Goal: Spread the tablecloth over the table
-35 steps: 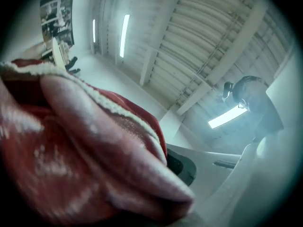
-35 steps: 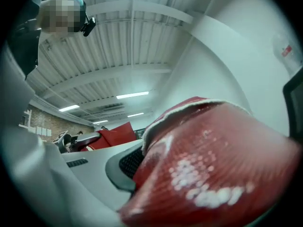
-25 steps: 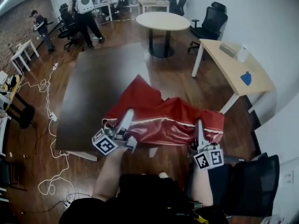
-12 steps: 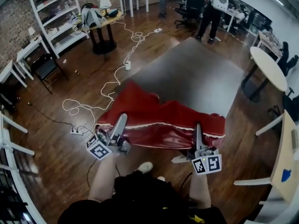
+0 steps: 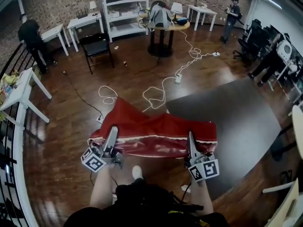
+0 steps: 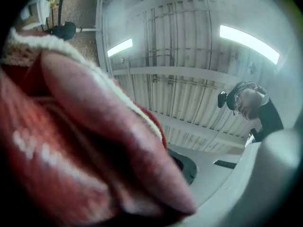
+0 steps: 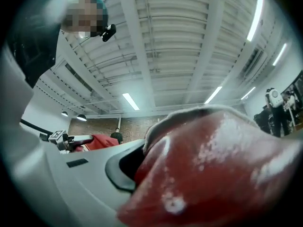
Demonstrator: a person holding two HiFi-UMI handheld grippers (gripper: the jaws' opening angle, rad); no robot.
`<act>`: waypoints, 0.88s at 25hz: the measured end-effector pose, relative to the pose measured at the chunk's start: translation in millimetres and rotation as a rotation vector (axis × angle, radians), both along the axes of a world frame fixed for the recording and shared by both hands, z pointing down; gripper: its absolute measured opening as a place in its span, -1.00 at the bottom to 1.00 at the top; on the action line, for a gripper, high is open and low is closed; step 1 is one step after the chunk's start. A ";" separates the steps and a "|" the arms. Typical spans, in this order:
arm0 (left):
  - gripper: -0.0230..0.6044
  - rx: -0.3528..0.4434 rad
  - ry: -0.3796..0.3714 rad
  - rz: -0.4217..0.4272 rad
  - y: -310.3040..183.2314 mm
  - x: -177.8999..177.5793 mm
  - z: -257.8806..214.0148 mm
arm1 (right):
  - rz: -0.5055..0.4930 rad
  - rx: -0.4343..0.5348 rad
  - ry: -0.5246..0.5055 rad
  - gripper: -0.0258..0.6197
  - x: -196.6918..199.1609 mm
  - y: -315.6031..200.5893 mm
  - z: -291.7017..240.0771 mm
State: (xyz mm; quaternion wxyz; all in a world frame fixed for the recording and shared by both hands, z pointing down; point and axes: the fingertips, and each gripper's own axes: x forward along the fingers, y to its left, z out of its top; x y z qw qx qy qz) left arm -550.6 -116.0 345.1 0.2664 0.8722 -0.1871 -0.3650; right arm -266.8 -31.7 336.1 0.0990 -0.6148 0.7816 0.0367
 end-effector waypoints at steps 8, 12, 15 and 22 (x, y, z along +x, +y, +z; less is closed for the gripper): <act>-0.88 0.093 -0.004 -0.110 -113.2 -64.6 -18.3 | -0.077 0.038 0.060 -0.82 -50.4 -147.7 -32.8; -0.88 0.083 -0.076 -0.194 -166.5 -86.7 -23.1 | -0.126 0.019 0.078 -0.82 -73.0 -220.8 -27.5; -0.88 0.072 -0.138 -0.300 -207.8 -104.0 -27.1 | -0.171 0.016 0.065 -0.82 -89.5 -273.5 -29.7; -0.88 0.060 -0.182 -0.429 -287.5 -128.4 -25.8 | -0.287 -0.001 -0.002 -0.82 -110.1 -397.9 -4.0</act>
